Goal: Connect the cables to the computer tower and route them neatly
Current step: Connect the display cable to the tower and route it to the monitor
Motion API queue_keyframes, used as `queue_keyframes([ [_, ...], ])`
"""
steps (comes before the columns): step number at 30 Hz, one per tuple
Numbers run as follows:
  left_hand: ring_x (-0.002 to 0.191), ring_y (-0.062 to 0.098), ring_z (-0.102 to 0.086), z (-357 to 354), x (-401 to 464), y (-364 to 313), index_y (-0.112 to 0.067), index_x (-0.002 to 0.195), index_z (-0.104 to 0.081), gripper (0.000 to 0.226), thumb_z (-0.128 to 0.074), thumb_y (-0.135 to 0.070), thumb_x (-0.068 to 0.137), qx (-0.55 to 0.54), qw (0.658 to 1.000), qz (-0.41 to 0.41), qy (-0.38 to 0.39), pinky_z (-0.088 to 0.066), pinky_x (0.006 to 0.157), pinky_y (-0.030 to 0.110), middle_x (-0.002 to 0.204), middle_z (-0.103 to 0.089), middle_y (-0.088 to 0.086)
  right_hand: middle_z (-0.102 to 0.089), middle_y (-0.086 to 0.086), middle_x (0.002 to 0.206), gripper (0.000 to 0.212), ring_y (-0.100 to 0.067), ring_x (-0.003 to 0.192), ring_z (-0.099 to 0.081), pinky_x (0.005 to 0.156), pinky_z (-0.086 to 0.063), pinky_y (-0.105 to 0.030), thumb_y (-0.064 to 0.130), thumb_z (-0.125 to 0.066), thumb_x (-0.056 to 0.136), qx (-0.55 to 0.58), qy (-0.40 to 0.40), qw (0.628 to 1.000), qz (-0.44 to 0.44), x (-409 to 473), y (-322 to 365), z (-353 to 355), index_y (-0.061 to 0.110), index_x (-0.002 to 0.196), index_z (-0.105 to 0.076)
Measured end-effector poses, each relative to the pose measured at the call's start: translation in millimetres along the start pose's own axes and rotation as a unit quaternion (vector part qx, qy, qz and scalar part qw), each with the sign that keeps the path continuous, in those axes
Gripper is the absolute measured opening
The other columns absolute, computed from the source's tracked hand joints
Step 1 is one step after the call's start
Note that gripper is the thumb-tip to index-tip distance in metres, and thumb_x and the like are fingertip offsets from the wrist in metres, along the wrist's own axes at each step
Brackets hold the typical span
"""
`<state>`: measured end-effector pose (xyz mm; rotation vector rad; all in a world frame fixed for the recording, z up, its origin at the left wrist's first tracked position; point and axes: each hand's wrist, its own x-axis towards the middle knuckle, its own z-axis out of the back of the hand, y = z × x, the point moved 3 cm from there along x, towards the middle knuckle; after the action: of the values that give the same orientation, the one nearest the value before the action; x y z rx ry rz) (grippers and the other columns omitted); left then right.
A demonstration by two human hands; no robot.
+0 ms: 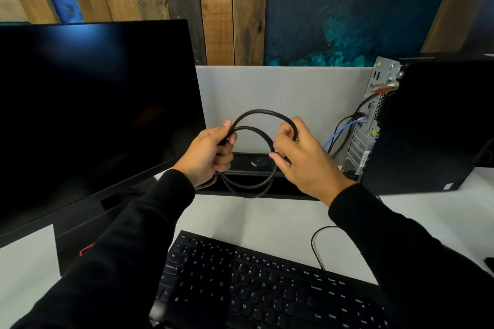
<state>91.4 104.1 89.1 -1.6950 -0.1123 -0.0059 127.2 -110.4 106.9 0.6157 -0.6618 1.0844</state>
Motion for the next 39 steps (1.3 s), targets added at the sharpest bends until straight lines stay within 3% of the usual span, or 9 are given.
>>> queue_keyframes([
  [6, 0.053, 0.012, -0.011, 5, -2, 6, -0.018, 0.077, -0.053, 0.046, -0.042, -0.054, 0.104, -0.05, 0.998, 0.043, 0.006, -0.012, 0.049, 0.029, 0.067, -0.013, -0.003, -0.04, -0.004, 0.131, 0.052, -0.012, 0.085, -0.069, 0.074, -0.062, -0.024, 0.004, -0.086, 0.081, 0.148, -0.173, 0.966, -0.124, -1, 6, -1, 0.012, 0.118, -0.051],
  [10, 0.053, 0.013, -0.01, 2, 1, 10, -0.018, 0.078, -0.052, 0.046, -0.044, -0.055, 0.103, -0.035, 0.998, 0.048, 0.002, -0.011, 0.05, 0.03, 0.069, -0.011, -0.001, -0.067, 0.0, 0.099, 0.042, -0.009, 0.077, -0.069, 0.074, -0.063, -0.03, 0.009, -0.09, 0.076, 0.221, -0.159, 0.908, -0.318, -3, -11, -20, 0.021, 0.106, -0.063],
  [14, 0.048, 0.011, -0.011, 1, 3, 11, -0.018, 0.079, -0.052, 0.046, -0.045, -0.058, 0.102, -0.061, 0.997, 0.052, 0.004, -0.011, 0.048, 0.027, 0.064, -0.014, -0.004, -0.069, 0.002, 0.107, 0.03, -0.01, 0.097, -0.07, 0.087, -0.06, -0.042, 0.002, -0.07, 0.091, 0.234, -0.073, 0.938, -0.246, -2, -15, -30, 0.029, 0.093, -0.06],
  [18, 0.044, 0.009, -0.011, 8, 0, 10, -0.018, 0.078, -0.051, 0.049, -0.043, -0.062, 0.099, -0.111, 0.991, 0.068, 0.023, -0.014, 0.041, 0.023, 0.058, -0.016, -0.007, -0.062, 0.02, 0.126, 0.048, -0.005, 0.103, -0.072, 0.097, -0.053, -0.02, 0.009, -0.051, 0.105, 0.284, 0.047, 0.942, -0.174, 0, -3, -34, 0.043, 0.139, -0.046],
  [21, 0.043, 0.008, -0.01, 13, 0, 14, -0.017, 0.077, -0.053, 0.055, -0.041, -0.066, 0.098, -0.137, 0.986, 0.084, 0.045, -0.016, 0.038, 0.021, 0.054, -0.018, -0.008, -0.068, 0.003, 0.116, 0.055, -0.007, 0.095, -0.073, 0.093, -0.048, -0.01, 0.014, -0.046, 0.108, 0.238, 0.084, 0.958, -0.138, 1, 2, -36, 0.044, 0.153, -0.035],
  [30, 0.043, 0.007, -0.013, 13, -1, 9, -0.016, 0.077, -0.059, 0.068, -0.041, -0.081, 0.079, -0.103, 0.99, 0.085, 0.042, -0.022, 0.036, 0.019, 0.057, -0.02, -0.007, -0.046, 0.007, 0.099, 0.075, -0.014, 0.08, -0.057, 0.076, -0.054, -0.038, 0.063, -0.042, 0.097, 0.044, 0.198, 0.979, -0.036, 4, -9, -32, 0.069, 0.146, 0.015],
  [33, 0.044, 0.008, -0.012, 16, 6, 8, -0.017, 0.075, -0.061, 0.071, -0.039, -0.085, 0.078, -0.103, 0.992, 0.072, 0.026, -0.018, 0.039, 0.022, 0.061, -0.016, -0.005, -0.049, 0.007, 0.068, 0.08, -0.009, 0.059, -0.045, 0.065, -0.047, -0.025, 0.071, -0.054, 0.087, 0.16, 0.15, 0.967, -0.133, 3, -29, -25, 0.053, 0.157, -0.02],
  [36, 0.047, 0.008, -0.009, 27, 9, 7, -0.017, 0.076, -0.058, 0.073, -0.032, -0.085, 0.083, -0.1, 0.993, 0.059, 0.012, -0.013, 0.043, 0.024, 0.065, -0.012, -0.005, -0.055, -0.008, 0.058, 0.068, -0.021, 0.053, -0.045, 0.057, -0.042, -0.032, 0.08, -0.052, 0.085, 0.123, 0.148, 0.973, -0.132, -5, -49, -18, 0.018, 0.094, -0.079],
  [39, 0.051, 0.01, -0.008, 37, 11, 5, -0.019, 0.075, -0.054, 0.064, -0.039, -0.08, 0.083, -0.054, 0.997, 0.045, -0.013, -0.015, 0.042, 0.024, 0.069, -0.01, -0.002, -0.035, -0.004, 0.049, 0.064, -0.015, 0.046, -0.031, 0.053, -0.035, -0.031, 0.062, -0.059, 0.091, 0.067, 0.145, 0.966, -0.202, -20, -80, 1, 0.012, 0.054, -0.047],
])
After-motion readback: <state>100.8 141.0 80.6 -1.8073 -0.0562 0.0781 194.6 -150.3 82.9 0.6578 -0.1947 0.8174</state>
